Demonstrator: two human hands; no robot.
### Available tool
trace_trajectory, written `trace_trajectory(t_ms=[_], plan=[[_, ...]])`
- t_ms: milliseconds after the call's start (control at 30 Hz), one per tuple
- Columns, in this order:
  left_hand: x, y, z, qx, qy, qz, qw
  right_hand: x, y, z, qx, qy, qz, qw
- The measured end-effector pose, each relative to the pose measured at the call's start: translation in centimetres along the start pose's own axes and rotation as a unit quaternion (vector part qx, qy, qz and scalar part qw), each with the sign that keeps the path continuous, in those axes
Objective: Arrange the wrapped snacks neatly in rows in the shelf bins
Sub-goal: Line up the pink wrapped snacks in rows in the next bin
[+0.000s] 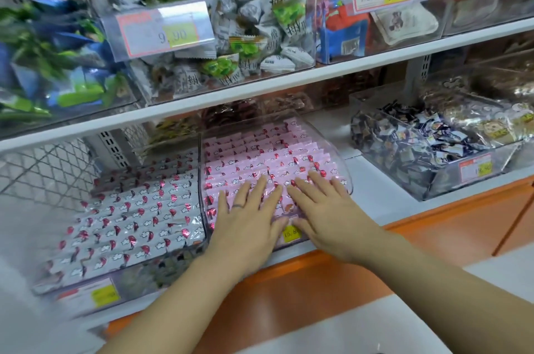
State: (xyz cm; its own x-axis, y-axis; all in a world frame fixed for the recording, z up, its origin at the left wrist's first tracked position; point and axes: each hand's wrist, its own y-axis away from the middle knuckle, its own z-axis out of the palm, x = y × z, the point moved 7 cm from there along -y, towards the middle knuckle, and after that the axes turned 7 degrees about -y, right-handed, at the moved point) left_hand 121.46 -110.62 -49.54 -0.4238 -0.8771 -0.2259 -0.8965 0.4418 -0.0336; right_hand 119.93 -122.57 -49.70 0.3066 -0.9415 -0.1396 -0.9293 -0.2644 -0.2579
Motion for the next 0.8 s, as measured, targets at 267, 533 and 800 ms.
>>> trace_trajectory(t_ms=[267,533,800], plan=[[-1.2,-2.3,1.4,-0.081,0.092,0.021,0.992,1.0,-1.7,0.9,-0.131,-0.040,0.053,0.989],[-1.4,-0.8,0.7,-0.086,0.082,0.042,0.992,0.3,-1.7,-1.8,-0.066,-0.022,0.025,0.997],[-0.3,-1.9,0.1,-0.006,0.025,0.081,0.996,2.3,-2.4,-1.2,-0.123,0.073,0.084,0.986]])
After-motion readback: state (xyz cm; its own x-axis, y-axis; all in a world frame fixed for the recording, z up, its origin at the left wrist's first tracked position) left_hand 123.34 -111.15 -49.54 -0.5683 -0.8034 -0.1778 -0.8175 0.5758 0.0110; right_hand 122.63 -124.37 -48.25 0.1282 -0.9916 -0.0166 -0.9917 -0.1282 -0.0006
